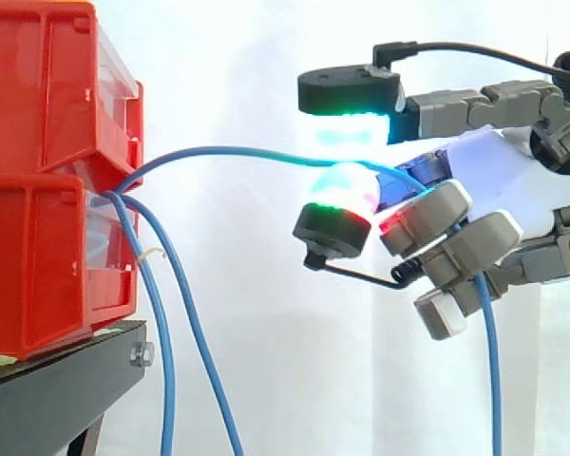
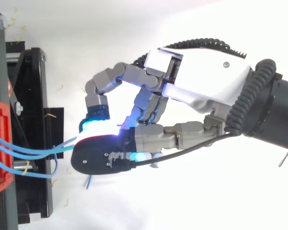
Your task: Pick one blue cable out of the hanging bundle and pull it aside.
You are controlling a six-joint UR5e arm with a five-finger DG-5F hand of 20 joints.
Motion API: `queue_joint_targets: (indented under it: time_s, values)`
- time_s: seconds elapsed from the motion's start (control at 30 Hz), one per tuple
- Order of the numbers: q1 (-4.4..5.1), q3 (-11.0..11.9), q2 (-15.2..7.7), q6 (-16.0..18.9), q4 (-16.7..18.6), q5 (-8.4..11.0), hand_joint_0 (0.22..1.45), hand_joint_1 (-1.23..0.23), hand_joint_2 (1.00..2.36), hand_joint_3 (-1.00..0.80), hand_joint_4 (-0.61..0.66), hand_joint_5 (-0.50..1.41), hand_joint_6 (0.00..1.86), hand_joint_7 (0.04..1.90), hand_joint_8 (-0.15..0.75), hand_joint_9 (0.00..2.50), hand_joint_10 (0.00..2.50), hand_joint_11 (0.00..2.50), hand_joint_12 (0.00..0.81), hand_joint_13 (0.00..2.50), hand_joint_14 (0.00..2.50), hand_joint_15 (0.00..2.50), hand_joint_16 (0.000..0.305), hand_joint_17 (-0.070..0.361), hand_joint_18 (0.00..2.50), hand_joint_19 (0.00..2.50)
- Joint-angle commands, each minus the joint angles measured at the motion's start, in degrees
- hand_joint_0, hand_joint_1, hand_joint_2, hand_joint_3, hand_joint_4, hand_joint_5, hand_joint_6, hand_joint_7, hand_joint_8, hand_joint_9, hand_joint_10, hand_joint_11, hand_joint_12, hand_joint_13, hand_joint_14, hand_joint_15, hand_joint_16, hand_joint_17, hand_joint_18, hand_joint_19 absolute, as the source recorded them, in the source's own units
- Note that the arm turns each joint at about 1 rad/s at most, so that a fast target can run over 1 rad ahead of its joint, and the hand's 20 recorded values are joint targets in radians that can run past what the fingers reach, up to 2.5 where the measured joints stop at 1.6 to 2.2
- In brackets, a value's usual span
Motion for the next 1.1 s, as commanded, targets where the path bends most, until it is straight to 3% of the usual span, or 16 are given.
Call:
queue_joint_targets:
  time_s: [0.0,0.1,0.13,0.17,0.23,0.4,0.63,1.07]
  values:
    - [0.02,-0.62,-0.01,0.59,1.82,-0.05,0.59,-0.82,1.25,0.15,-0.22,-0.07,0.9,1.39,0.314,1.35,0.02,1.32,0.465,1.43,0.02,1.12,0.061,0.138,1.06,0.71]
    - [0.02,-2.38,-0.01,0.68,3.4,-0.14,0.56,-0.79,1.39,0.14,-0.24,-0.06,0.9,1.41,0.306,1.35,0.03,1.23,0.48,1.37,0.02,1.03,0.061,0.137,1.07,0.69]
    - [0.02,-4.32,-0.01,0.76,5.86,-0.05,0.53,-0.77,1.52,0.11,-0.25,-0.05,0.89,1.42,0.309,1.34,0.03,1.12,0.488,1.31,0.02,0.93,0.061,0.137,1.08,0.68]
    - [0.02,-4.75,-0.01,0.76,6.65,-0.05,0.53,-0.77,1.52,0.12,-0.25,-0.05,0.89,1.42,0.306,1.33,0.03,1.05,0.489,1.29,0.02,0.89,0.061,0.137,1.08,0.67]
    - [0.19,-6.42,-0.01,1.55,11.66,0.04,0.51,-0.75,1.61,0.1,-0.26,-0.05,0.89,1.43,0.302,1.26,0.03,0.91,0.489,1.2,0.02,0.76,0.061,0.137,1.07,0.63]
    - [0.02,-6.86,-0.01,2.78,17.29,0.21,0.5,-0.74,1.67,0.09,-0.26,-0.04,0.88,1.44,0.295,1.19,0.02,0.81,0.487,1.1,0.02,0.67,0.061,0.137,1.0,0.58]
    - [0.02,-6.86,-0.01,2.87,16.5,0.21,0.49,-0.73,1.75,0.07,-0.26,-0.04,0.88,1.44,0.298,1.05,0.02,0.64,0.479,0.97,0.02,0.59,0.062,0.138,0.89,0.51]
    - [0.1,-6.86,-0.01,1.64,16.5,0.04,0.49,-0.73,1.77,0.07,-0.27,-0.04,0.88,1.44,0.288,0.96,0.02,0.58,0.459,0.88,0.02,0.61,0.06,0.134,0.76,0.51]
